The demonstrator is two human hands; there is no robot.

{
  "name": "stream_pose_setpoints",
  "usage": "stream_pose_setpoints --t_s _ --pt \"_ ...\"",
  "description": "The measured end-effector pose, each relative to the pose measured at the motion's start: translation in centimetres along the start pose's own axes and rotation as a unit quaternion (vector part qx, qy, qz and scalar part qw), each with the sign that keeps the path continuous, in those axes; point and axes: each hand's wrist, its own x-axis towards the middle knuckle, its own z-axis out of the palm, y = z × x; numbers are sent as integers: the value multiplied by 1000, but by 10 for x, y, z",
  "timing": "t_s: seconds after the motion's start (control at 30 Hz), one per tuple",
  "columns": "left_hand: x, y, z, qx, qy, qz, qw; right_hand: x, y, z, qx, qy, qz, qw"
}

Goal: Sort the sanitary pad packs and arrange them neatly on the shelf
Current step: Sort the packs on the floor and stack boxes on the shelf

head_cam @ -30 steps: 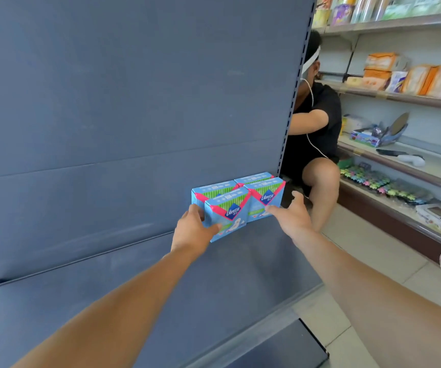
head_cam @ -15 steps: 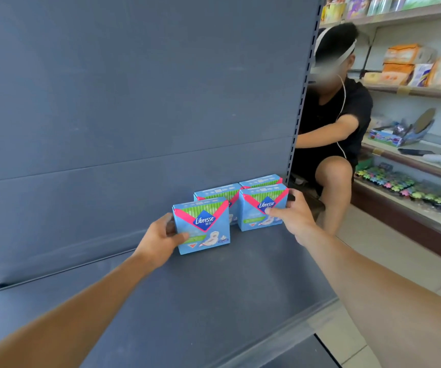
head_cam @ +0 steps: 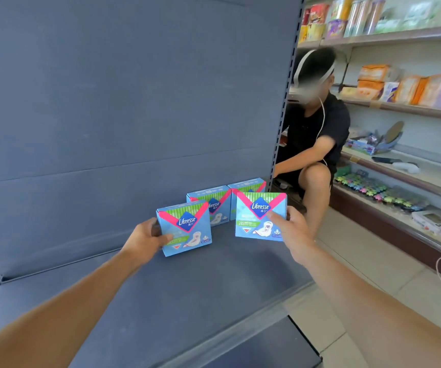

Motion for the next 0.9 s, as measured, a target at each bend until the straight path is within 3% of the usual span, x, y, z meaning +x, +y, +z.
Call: stream_pose_setpoints --t_s 0.3,0.5,0.67,0.77,0.9 --pt "-70 42 11 -43 -60 4 997 -105 -26 -5 93 -55 10 994" --pt "-120 73 24 -104 -166 7 981 -177 -38 0 71 -65 4 995" --pt "-162 84 51 -122 -212 -9 970 -221 -55 -7 95 -21 2 995" --pt "-195 96 73 -129 -204 -11 970 -247 -57 -16 67 9 -51 996" --pt "-245 101 103 -57 -189 113 974 -287 -45 -30 29 90 -123 988"
